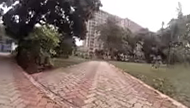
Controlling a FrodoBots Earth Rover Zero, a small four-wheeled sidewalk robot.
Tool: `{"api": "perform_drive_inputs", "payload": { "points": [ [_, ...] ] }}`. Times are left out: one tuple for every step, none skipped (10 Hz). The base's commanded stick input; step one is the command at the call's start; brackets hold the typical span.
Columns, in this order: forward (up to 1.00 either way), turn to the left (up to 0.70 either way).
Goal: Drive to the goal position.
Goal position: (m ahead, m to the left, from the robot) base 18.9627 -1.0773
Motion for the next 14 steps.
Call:
{"api": "perform_drive_inputs", "payload": {
  "points": [
    [0.7, -0.07],
    [0.7, -0.17],
    [0.7, -0.3],
    [0.7, 0.0],
    [0.7, 0.0],
    [0.7, -0.1],
    [0.7, -0.27],
    [0.7, -0.25],
    [0.7, -0.08],
    [0.7, 0.0],
    [0.7, 0.0],
    [0.7, 0.0],
    [0.7, 0.0],
    [0.7, 0.0]
  ]
}}
